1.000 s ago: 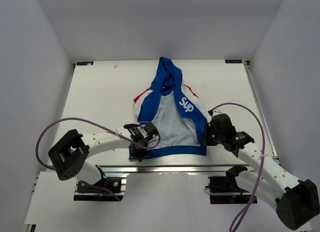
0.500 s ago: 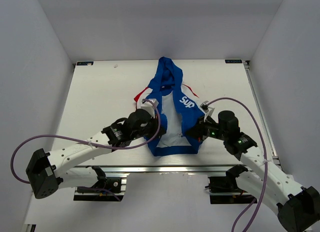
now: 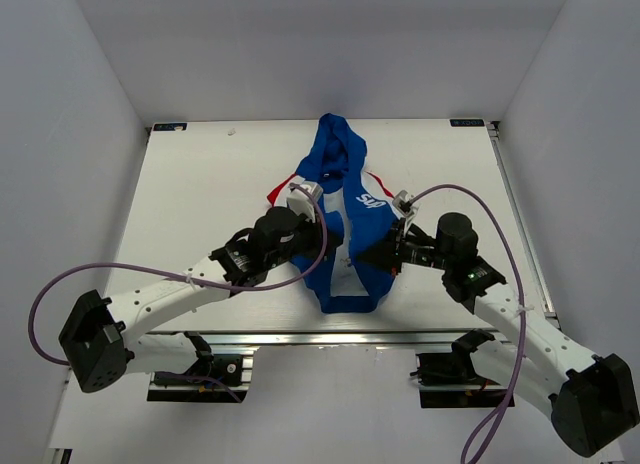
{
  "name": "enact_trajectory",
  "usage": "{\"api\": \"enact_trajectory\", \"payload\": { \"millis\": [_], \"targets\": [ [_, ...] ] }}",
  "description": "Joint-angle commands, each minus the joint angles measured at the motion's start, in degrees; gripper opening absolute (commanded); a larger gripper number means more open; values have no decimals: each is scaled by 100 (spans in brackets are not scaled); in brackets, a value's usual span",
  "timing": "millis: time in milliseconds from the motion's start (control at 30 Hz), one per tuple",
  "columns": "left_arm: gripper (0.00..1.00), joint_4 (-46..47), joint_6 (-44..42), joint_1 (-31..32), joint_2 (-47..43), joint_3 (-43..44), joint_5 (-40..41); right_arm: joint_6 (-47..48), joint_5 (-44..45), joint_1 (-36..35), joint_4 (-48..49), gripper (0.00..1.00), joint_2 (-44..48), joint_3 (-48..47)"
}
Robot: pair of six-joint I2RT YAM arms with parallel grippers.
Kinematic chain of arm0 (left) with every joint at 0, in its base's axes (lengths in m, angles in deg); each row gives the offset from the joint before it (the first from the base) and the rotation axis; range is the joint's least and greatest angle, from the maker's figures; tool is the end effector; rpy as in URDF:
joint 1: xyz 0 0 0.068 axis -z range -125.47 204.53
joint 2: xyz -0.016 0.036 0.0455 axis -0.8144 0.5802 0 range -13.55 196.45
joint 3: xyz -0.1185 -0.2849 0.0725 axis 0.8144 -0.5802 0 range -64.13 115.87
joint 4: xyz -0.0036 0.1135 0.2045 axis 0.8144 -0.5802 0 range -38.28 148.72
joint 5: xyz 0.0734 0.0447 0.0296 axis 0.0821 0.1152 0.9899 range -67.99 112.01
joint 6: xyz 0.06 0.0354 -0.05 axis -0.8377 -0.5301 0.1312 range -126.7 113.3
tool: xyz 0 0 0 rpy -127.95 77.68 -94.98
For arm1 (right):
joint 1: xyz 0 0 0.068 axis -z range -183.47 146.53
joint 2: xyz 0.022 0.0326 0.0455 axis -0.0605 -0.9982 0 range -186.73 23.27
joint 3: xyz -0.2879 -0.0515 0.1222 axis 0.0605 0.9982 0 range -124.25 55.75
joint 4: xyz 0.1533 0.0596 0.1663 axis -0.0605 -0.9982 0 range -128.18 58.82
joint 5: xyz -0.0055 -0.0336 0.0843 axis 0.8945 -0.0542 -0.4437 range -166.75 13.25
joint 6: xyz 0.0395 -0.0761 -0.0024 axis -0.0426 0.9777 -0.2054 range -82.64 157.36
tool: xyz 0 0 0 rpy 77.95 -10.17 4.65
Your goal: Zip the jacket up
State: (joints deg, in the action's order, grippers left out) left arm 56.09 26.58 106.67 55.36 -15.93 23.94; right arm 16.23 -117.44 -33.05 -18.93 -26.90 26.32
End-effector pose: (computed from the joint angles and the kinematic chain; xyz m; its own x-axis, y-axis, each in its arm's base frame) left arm 0.1670 -0.2105 0.3230 -0.6258 -0.0887 -0.7749 0.5103 0.7049 -0.4928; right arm 0.1272 0.1289 0.3116 -0.4568 0.0550 -0.8879 -0.8260 0.3443 0.4463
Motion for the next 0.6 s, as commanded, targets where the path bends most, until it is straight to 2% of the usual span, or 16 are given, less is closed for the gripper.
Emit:
{"api": "enact_trajectory", "payload": {
  "millis": [0,133,267,467,567],
  "targets": [
    [0,439,-155,-46,-158,224,-403,-155,121,23,717,0,-54,-168],
    [0,737,-146,-46,-202,154,-869,-287,429,23,1103,0,-229,-124],
    [0,519,-190,-46,35,338,-949,-515,920,-12,1743,0,-563,-168],
    [0,545,-225,-46,-70,391,-1090,-331,2133,-83,1412,0,-635,-371],
    [0,483,-251,-46,-193,356,-958,-339,2057,-91,1525,0,-477,-239]
  ]
}}
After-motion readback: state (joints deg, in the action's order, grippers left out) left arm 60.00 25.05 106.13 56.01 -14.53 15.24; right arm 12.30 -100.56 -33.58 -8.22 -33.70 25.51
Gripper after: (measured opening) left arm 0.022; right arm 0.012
